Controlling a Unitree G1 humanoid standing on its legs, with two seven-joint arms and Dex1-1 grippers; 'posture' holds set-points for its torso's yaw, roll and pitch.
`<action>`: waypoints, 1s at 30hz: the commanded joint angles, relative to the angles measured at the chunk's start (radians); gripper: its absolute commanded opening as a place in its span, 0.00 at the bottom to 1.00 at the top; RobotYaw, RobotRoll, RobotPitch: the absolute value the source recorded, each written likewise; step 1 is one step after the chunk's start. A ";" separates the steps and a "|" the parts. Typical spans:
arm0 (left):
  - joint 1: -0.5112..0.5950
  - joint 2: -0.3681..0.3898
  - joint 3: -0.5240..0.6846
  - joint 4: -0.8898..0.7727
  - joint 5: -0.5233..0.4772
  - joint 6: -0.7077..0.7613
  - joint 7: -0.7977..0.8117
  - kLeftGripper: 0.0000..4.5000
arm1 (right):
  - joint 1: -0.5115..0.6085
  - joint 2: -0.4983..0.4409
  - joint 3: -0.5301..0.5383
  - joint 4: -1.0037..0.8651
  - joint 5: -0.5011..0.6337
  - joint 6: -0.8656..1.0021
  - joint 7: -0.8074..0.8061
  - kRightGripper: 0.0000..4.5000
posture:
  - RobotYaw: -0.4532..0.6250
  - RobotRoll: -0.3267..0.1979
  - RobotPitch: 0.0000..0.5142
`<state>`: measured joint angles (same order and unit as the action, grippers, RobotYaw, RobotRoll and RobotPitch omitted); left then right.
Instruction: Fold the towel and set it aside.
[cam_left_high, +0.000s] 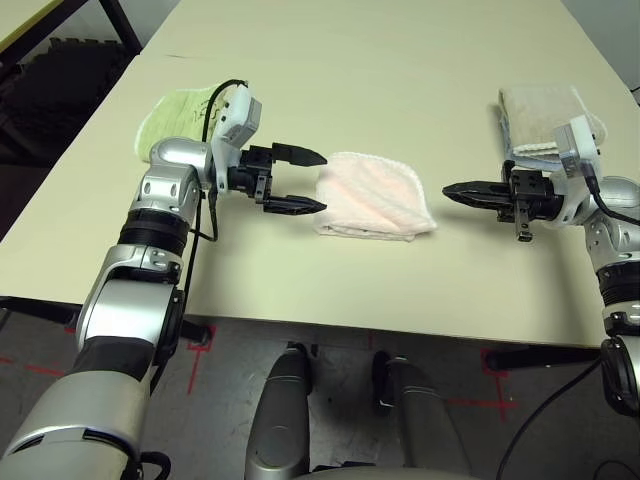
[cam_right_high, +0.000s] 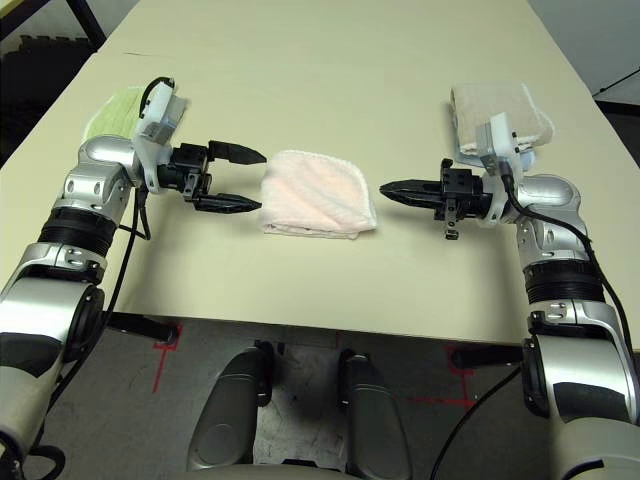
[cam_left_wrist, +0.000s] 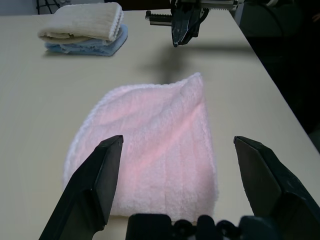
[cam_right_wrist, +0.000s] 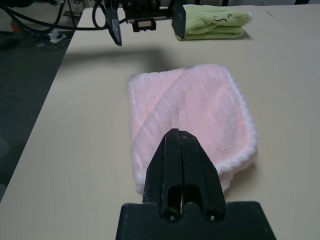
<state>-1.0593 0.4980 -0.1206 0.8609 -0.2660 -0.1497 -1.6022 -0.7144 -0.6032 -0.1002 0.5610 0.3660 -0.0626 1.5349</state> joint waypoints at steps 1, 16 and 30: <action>-0.029 -0.018 0.001 0.069 0.030 -0.060 -0.012 1.00 | 0.020 0.010 0.015 -0.030 0.011 0.010 -0.005 0.01 | 0.51 0.62 0.37; -0.085 -0.141 0.080 0.133 0.015 0.019 0.051 0.00 | -0.027 0.106 0.027 0.026 0.012 0.012 -0.051 0.00 | 0.55 0.62 0.34; -0.009 -0.209 0.002 0.272 0.181 -0.050 0.148 0.00 | -0.045 0.234 0.089 0.337 -0.127 -0.202 -0.145 0.00 | 0.51 0.62 0.34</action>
<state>-1.0820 0.2773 -0.0997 1.1084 -0.1252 -0.1765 -1.4671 -0.7637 -0.3681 -0.0259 0.8561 0.2685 -0.2301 1.3954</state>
